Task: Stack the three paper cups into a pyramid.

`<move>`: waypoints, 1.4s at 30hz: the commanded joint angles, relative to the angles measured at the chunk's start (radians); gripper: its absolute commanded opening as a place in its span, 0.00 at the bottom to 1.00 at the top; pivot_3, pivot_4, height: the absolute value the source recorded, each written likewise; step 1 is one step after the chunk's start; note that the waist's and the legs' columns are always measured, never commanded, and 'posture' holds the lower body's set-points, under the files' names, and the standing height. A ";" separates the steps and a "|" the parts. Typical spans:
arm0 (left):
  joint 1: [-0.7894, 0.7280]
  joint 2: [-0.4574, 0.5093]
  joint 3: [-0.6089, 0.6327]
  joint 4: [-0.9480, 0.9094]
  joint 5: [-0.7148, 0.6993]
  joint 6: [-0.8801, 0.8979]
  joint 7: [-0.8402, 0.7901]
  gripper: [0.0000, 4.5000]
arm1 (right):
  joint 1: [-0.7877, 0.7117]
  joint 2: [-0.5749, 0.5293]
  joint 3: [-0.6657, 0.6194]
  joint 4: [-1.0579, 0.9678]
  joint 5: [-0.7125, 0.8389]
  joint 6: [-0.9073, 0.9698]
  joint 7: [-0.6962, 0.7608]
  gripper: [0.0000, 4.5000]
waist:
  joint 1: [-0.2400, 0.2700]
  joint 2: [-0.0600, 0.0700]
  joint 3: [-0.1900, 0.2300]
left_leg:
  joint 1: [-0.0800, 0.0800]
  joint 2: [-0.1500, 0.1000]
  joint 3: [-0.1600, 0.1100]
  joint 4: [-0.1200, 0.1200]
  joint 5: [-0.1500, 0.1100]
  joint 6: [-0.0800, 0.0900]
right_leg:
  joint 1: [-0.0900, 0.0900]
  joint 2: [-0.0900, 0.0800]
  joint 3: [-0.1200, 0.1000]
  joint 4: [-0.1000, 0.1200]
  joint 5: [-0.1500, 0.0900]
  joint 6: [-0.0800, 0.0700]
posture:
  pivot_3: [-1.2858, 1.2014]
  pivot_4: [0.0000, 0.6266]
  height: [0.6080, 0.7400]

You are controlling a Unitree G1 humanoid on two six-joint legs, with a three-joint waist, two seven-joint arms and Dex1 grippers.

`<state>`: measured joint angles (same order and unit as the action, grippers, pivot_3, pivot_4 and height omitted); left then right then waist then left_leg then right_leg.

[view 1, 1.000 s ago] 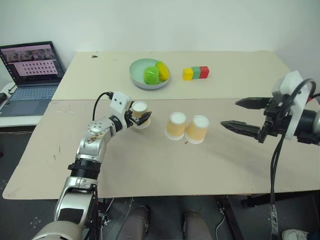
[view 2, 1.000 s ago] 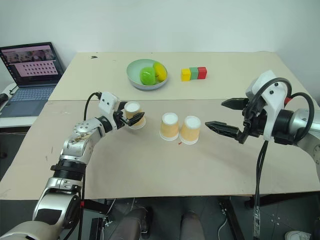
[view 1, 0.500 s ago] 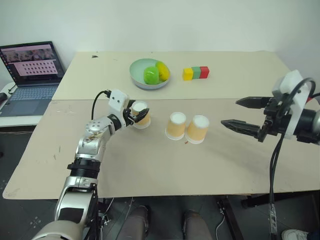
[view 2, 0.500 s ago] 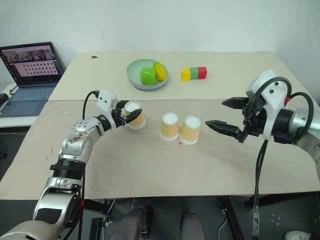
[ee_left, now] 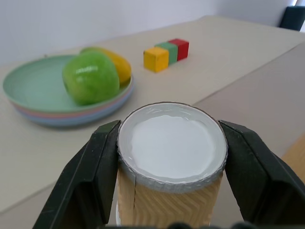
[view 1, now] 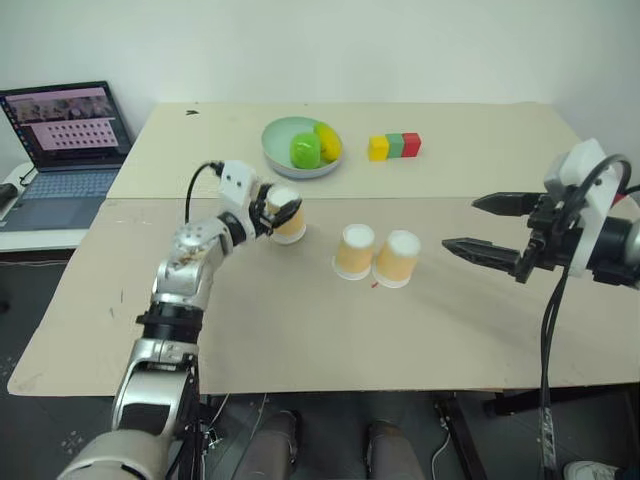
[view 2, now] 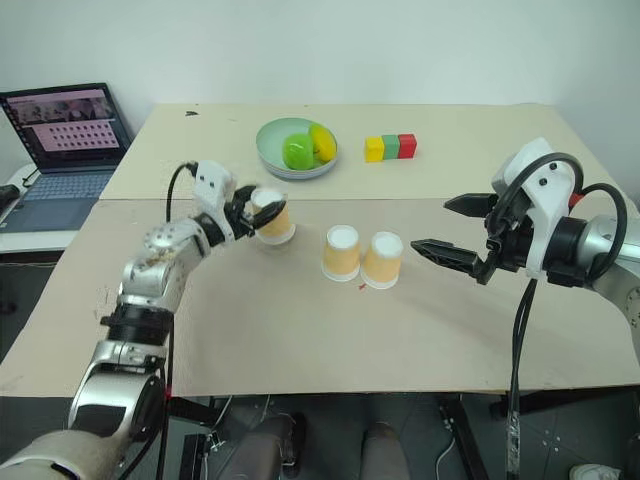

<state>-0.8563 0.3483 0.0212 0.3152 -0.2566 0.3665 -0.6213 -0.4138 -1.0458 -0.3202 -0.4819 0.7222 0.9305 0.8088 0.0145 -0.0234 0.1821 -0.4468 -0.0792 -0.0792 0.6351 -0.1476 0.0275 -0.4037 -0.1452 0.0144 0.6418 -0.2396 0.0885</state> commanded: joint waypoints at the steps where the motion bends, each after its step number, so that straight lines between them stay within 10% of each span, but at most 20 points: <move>1: -0.143 0.027 -0.022 -0.083 -0.041 0.029 -0.111 0.67 | -0.004 0.006 -0.025 -0.026 0.003 -0.020 -0.022 1.00 | -0.002 0.000 0.000 | -0.001 0.000 0.000 0.000 0.000 0.000 | 0.000 0.000 0.000 0.000 0.000 0.000 | 0.52 0.24 1.00; 20: -0.458 -0.081 -0.107 0.217 -0.085 0.046 -0.462 0.67 | 0.223 0.094 -0.190 -0.235 0.075 0.048 -0.221 1.00 | -0.011 -0.001 0.001 | 0.000 -0.001 0.000 0.002 -0.001 0.002 | 0.001 0.000 0.001 0.000 -0.001 0.003 | 0.52 0.24 1.00; 42: -0.496 -0.177 -0.155 0.453 0.034 -0.110 -0.544 0.67 | 0.308 0.107 -0.278 -0.293 0.146 0.074 -0.351 1.00 | -0.012 -0.002 0.001 | 0.000 -0.001 0.000 0.002 -0.001 0.003 | 0.002 0.000 0.001 0.001 -0.001 0.003 | 0.52 0.24 1.00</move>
<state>-1.3170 0.1786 -0.1534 0.7744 -0.2232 0.2837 -1.1668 -0.1015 -0.9375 -0.5612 -0.7533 0.8510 1.0111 0.4695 0.0028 -0.0251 0.1832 -0.4470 -0.0801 -0.0789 0.6375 -0.1489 0.0302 -0.4020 -0.1455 0.0154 0.6423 -0.2408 0.0913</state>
